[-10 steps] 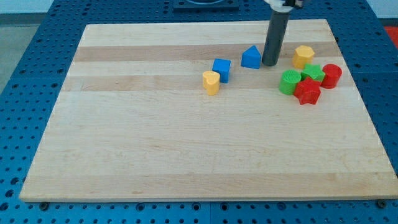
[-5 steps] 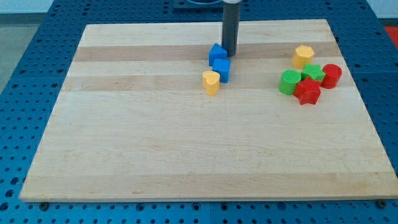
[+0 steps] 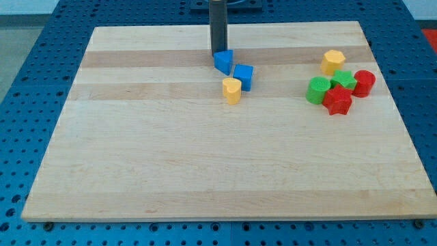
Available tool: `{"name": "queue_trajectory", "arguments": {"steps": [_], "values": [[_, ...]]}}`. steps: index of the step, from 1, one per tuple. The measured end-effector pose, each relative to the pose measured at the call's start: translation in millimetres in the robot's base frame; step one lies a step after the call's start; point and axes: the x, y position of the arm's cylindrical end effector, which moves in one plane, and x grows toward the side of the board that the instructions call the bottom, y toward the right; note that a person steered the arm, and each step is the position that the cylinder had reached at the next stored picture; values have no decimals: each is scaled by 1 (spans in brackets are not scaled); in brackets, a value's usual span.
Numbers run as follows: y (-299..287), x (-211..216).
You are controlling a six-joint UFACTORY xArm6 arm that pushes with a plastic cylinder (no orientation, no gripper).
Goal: Move the triangle to the left of the cube
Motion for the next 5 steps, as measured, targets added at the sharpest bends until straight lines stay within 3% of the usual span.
{"name": "queue_trajectory", "arguments": {"steps": [2,5], "values": [[22,-18],[23,17]]}}
